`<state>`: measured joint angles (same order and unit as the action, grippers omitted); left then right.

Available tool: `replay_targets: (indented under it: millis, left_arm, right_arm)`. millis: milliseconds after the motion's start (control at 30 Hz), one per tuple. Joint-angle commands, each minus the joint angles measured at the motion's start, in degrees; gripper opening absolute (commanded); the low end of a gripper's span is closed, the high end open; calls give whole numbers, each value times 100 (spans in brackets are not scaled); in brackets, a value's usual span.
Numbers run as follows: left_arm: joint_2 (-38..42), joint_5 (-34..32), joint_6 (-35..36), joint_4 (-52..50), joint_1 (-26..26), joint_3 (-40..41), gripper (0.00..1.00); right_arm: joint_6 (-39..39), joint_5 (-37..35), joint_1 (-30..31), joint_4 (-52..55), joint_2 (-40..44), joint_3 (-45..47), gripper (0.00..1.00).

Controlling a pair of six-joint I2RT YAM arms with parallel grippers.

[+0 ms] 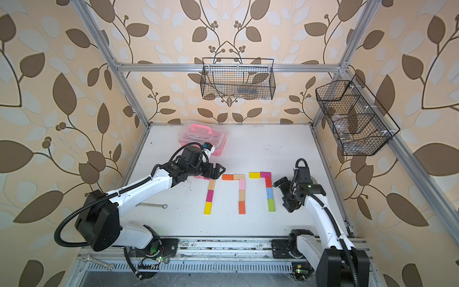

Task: Assemble the number 7 with building blocks
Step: Reset both arms

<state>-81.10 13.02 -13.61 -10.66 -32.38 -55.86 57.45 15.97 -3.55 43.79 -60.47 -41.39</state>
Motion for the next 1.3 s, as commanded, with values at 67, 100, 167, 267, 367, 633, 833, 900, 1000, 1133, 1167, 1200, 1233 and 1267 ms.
replay_targets:
  millis: [67, 100, 167, 267, 367, 633, 833, 900, 1000, 1133, 1167, 1200, 1233, 1267]
  left_arm:
    - [323, -387, 101, -298, 259, -587, 99]
    - [340, -428, 84, -374, 336, -695, 99]
    - [391, -431, 37, -413, 463, -817, 99]
    - [436, -715, -144, -482, 525, -925, 99]
    - [467, -933, -241, -585, 523, -1015, 99]
    - [390, -2203, -604, -1015, 617, -1286, 99]
    - [462, -4169, -727, -1227, 742, -1173, 99]
    - [441, -4556, -815, -1239, 926, -1087, 99]
    - [360, -4840, -1165, -1456, 1278, -1081, 99]
    - [344, -5178, -1279, -1414, 1625, -904, 99]
    - [323, -5334, -1293, -1419, 1669, -875, 99]
    - [298, -5572, -1326, -1430, 1703, -856, 99]
    - [259, -5696, -1294, -1418, 1742, -831, 99]
    - [229, -5697, -1240, -1384, 1800, -815, 99]
  right_arm:
    - [-1698, -854, -23, 132, -722, -1886, 100]
    - [-1905, -1009, -25, 66, -842, -2235, 100]
    - [-2340, -1192, -25, -187, -975, -2713, 100]
    - [-3038, -1149, 40, -1404, -810, -2743, 100]
    - [-3950, -977, 197, -2869, -382, -2214, 100]
    - [-4821, -805, 280, -6004, 313, -182, 100]
    - [-4718, -888, 67, -6035, -123, 22, 100]
    - [-4651, -1003, 9, -6112, -205, 135, 100]
    - [-4592, -1147, -88, -6175, -280, 311, 100]
    - [-5036, -974, -222, -6082, -296, 614, 100]
    - [-5099, -965, -244, -6060, -312, 681, 100]
    - [-5104, -956, -280, -6061, -341, 762, 100]
    - [-5103, -946, -295, -6097, -398, 846, 100]
    - [-5116, -907, -303, -6139, -472, 908, 100]
